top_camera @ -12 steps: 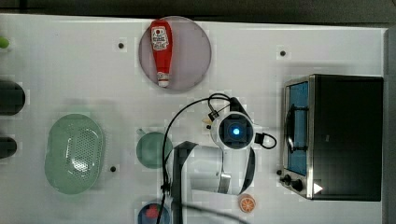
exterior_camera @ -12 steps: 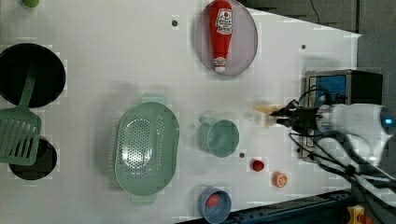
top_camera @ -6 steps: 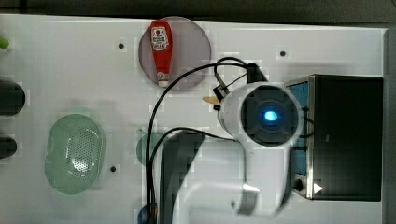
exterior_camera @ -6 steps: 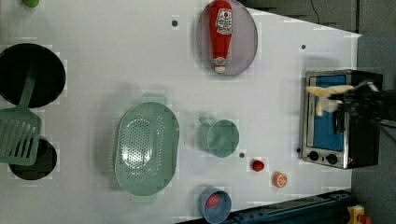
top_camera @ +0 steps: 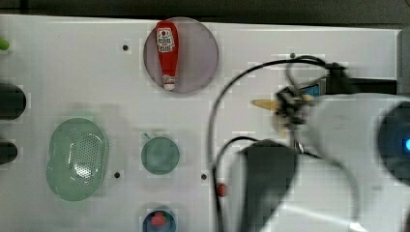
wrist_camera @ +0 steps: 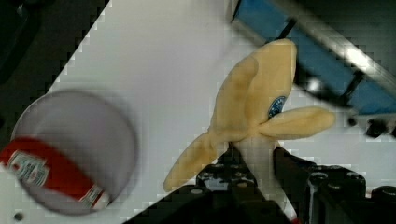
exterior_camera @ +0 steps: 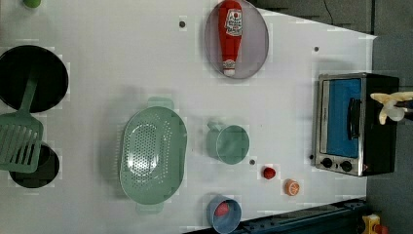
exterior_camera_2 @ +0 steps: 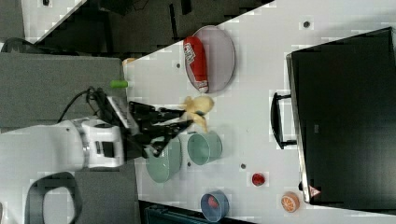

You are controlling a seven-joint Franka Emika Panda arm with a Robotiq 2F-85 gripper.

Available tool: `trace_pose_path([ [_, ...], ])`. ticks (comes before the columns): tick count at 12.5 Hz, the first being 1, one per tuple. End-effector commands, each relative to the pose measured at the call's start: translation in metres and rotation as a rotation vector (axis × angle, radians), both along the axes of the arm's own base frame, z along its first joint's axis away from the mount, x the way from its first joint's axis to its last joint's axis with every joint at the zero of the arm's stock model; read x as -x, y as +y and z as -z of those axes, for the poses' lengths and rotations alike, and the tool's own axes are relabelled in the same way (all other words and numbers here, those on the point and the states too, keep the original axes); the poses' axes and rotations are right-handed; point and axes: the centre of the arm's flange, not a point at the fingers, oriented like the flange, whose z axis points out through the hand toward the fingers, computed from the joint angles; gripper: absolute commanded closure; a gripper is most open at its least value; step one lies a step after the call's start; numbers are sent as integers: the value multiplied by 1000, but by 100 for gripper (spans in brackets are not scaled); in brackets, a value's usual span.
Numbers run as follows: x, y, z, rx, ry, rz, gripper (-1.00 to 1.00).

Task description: Pick banana from table and place on oven.

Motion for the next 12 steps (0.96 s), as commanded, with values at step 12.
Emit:
trace_pose_path([
  [12,30,-194,122,141,144,-54,49],
])
